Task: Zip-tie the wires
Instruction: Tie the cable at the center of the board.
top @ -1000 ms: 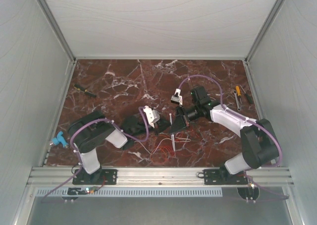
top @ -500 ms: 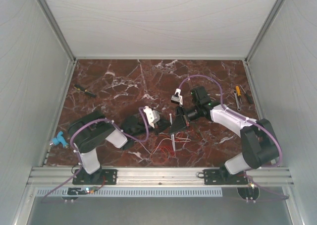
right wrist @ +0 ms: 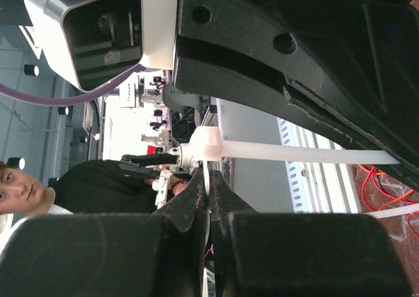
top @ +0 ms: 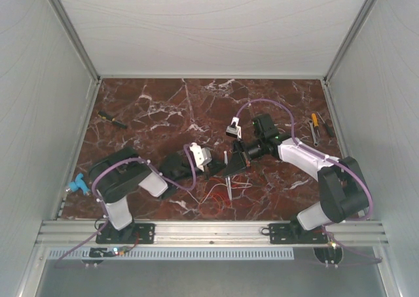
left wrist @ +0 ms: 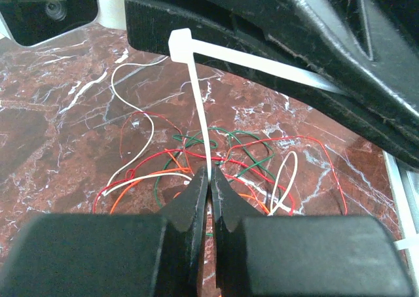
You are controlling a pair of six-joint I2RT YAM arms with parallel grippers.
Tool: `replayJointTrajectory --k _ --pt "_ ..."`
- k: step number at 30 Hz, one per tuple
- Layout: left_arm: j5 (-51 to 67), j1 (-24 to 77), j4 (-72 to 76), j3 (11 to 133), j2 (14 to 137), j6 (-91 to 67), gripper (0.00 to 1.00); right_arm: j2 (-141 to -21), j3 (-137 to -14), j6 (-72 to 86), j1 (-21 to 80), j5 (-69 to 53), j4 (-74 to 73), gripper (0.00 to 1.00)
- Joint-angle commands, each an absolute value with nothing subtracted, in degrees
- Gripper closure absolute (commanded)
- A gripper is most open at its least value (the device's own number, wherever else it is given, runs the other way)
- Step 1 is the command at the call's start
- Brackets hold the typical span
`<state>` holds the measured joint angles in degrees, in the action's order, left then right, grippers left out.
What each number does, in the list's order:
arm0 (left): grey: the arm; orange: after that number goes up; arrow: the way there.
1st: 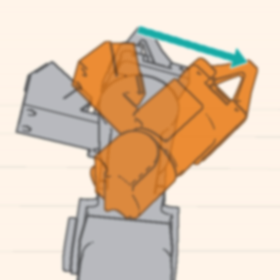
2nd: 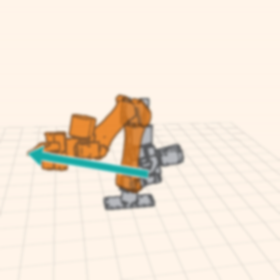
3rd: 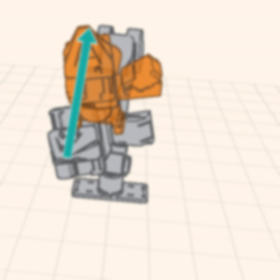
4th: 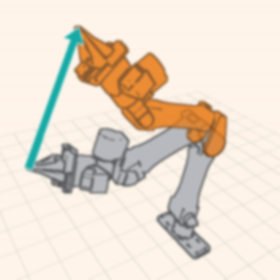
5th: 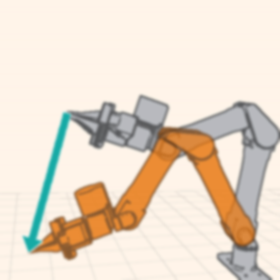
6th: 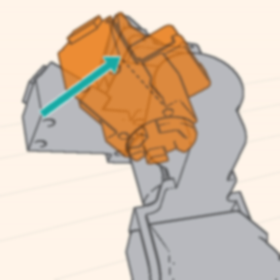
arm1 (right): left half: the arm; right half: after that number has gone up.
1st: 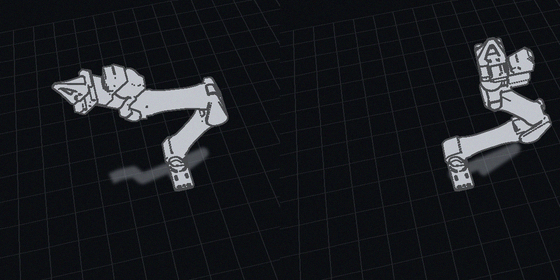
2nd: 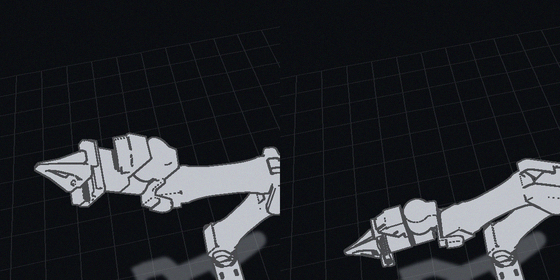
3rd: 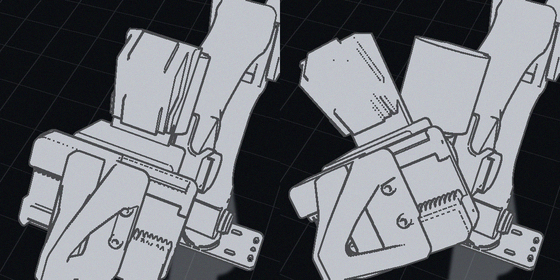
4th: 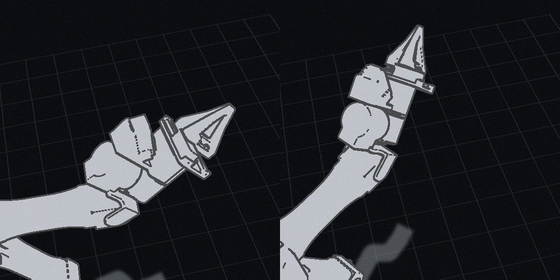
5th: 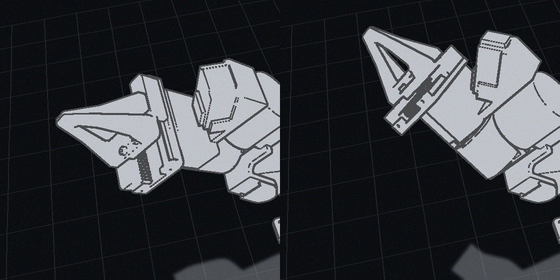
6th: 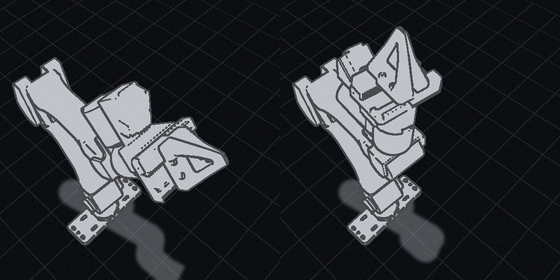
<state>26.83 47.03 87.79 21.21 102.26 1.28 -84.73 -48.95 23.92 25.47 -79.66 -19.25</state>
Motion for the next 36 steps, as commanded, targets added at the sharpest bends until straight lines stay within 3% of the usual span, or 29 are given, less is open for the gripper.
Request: replayJointTrajectory --k 1,36 --pt "27.95 47.60 93.34 20.80 100.08 4.48 1.00 -83.29 -50.41 25.35 24.93 -81.68 -18.80 1.00" --pt "21.20 50.70 90.66 19.00 96.45 17.29 1.00 -83.06 -49.62 30.66 26.53 -85.19 -17.17 1.00"
